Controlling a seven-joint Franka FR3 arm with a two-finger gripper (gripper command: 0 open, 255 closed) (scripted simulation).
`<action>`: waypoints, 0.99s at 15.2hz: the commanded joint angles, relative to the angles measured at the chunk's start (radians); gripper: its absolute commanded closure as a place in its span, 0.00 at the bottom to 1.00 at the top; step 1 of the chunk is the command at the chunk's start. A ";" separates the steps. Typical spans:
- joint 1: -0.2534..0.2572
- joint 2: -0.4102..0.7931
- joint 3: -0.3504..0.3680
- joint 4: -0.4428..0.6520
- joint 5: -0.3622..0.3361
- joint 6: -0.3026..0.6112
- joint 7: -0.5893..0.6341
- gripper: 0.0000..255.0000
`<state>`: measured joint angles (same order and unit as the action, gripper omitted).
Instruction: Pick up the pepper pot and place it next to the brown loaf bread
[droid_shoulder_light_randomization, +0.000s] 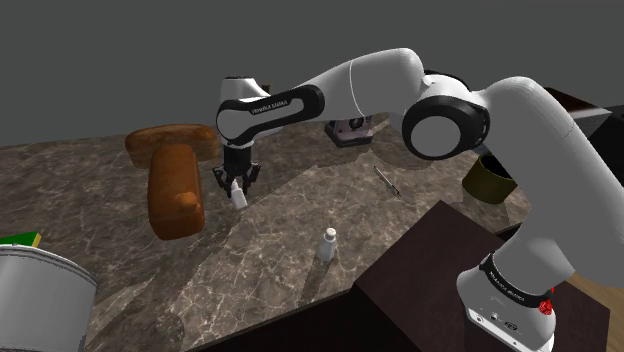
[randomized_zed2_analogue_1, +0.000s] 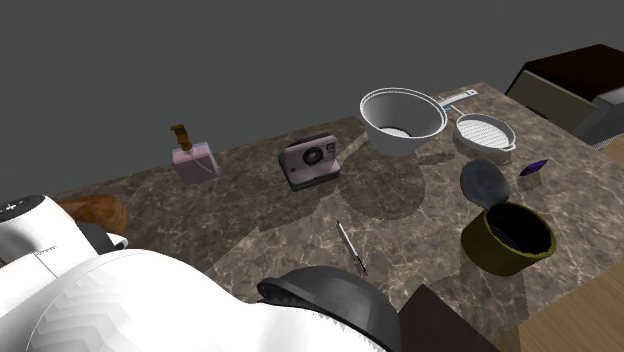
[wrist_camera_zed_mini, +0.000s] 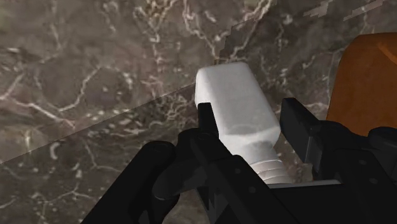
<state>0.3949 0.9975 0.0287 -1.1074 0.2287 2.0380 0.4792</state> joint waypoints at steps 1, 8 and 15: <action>0.000 0.000 0.000 0.000 0.000 0.000 0.000 1.00; 0.000 0.000 0.000 0.000 0.000 0.000 0.000 0.00; -0.014 -0.056 -0.004 0.027 -0.005 -0.084 0.004 0.00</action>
<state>0.3809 0.9431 0.0244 -1.0836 0.2243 1.9595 0.4820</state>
